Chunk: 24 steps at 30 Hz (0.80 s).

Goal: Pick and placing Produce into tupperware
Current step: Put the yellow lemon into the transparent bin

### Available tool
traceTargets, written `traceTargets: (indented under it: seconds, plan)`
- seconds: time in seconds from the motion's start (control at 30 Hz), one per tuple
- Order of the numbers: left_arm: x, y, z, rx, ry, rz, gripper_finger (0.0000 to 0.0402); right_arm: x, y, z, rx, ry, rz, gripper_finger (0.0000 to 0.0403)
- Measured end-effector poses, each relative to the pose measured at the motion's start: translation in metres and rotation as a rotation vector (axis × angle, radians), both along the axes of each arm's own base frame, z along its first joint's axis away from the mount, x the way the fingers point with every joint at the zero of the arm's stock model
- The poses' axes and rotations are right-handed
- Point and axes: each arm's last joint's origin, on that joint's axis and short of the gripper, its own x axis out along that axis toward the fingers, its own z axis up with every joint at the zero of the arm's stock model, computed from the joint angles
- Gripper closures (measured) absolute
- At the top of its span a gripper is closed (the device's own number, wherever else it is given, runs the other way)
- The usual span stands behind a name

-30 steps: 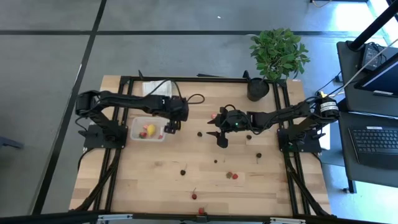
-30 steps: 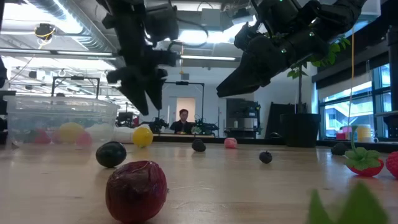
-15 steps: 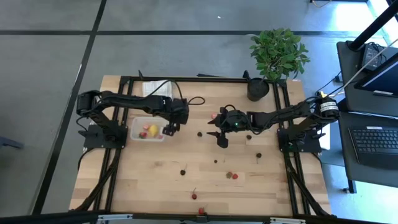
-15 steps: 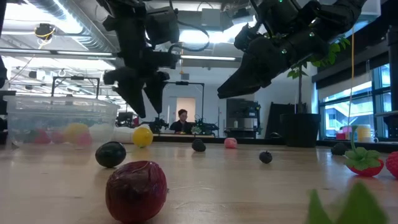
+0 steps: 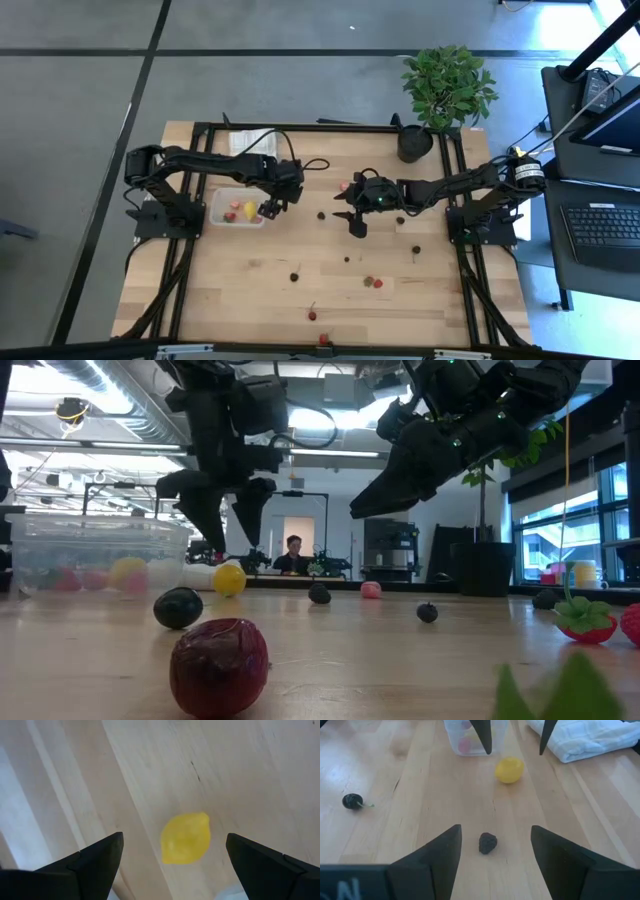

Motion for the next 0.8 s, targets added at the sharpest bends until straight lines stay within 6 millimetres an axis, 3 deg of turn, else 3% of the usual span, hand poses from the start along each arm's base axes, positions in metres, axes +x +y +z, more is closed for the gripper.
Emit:
traceTargets:
  seconds: [0.43, 0.8]
  plan:
    - [0.011, 0.003, -0.037, -0.044, 0.112, -0.028, 0.0073, 0.000, 0.000, 0.000, 0.000, 0.000, 0.000, 0.0163]
    - [0.010, 0.003, -0.038, -0.033, 0.128, -0.025, 0.0091, 0.000, 0.000, 0.000, -0.003, -0.001, 0.001, 0.0163]
